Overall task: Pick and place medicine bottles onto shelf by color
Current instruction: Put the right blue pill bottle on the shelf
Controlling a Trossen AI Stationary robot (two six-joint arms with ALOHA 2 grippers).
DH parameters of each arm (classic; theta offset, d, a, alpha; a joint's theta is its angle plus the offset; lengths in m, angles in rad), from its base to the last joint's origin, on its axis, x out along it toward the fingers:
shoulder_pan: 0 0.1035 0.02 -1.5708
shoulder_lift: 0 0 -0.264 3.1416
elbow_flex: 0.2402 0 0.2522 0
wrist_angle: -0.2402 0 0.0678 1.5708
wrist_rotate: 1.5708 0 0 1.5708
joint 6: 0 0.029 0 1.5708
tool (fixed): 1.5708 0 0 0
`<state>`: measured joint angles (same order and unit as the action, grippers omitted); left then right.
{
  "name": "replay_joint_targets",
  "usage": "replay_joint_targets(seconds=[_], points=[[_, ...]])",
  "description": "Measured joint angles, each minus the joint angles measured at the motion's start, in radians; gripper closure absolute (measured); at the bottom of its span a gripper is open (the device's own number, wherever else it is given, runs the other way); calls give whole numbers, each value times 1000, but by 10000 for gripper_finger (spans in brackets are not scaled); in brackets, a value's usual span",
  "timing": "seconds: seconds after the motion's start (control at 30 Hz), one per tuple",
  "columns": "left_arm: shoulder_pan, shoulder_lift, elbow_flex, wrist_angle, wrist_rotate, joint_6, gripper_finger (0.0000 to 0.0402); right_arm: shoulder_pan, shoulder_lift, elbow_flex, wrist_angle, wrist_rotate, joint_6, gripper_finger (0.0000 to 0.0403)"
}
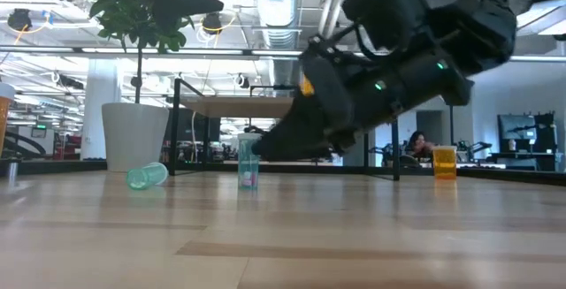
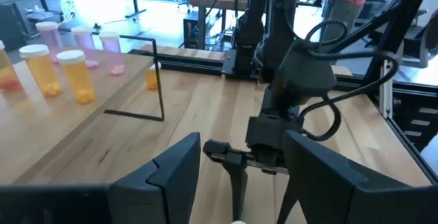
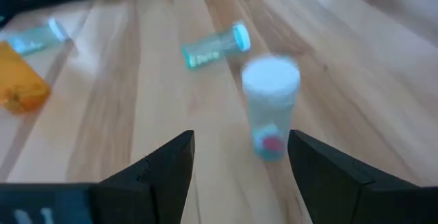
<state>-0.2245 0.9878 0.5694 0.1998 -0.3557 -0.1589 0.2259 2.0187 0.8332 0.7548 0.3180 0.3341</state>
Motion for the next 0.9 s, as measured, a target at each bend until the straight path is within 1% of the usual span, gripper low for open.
replay_joint_targets(seconds=[0.13, 0.4, 0.9], points=[[0, 0, 0, -10, 0, 0, 205, -1, -1, 38, -104, 1, -5, 155], [0, 0, 0, -11, 7, -5, 205, -20, -1, 45, -116, 3, -17, 176], [0, 0, 1, -12, 9, -18, 205, -31, -2, 46, -130, -1, -19, 174]])
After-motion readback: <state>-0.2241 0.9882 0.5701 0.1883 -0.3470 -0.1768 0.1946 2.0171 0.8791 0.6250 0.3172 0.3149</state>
